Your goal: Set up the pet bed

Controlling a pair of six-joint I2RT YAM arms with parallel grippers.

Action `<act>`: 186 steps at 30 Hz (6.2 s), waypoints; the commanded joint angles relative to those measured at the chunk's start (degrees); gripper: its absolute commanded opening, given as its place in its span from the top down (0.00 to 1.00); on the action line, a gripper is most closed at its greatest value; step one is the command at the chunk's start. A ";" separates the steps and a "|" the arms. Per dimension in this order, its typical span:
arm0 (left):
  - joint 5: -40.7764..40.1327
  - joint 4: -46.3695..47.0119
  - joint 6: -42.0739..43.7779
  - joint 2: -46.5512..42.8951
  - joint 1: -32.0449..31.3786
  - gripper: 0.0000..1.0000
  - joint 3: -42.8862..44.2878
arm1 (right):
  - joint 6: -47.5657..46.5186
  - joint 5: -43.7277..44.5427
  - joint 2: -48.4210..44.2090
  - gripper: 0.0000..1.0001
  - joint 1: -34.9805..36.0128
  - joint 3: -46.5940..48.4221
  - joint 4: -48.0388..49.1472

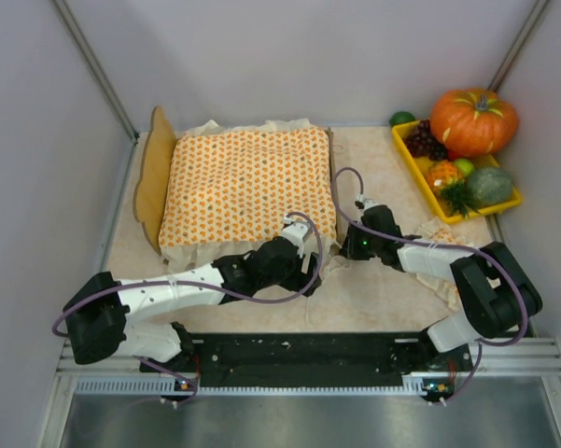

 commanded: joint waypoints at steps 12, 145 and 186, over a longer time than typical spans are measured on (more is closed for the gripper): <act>-0.33 1.86 0.02 -0.36 -0.27 0.17 1.28 | 7.11 9.11 -1.16 1.00 1.86 -4.18 -9.01; 5.64 12.50 2.39 21.70 0.17 0.69 10.33 | 17.22 14.31 -30.17 0.60 10.39 -8.75 -19.57; 0.37 5.73 -1.30 28.81 2.28 0.72 14.55 | 2.28 0.77 -7.32 0.71 5.47 -4.88 2.59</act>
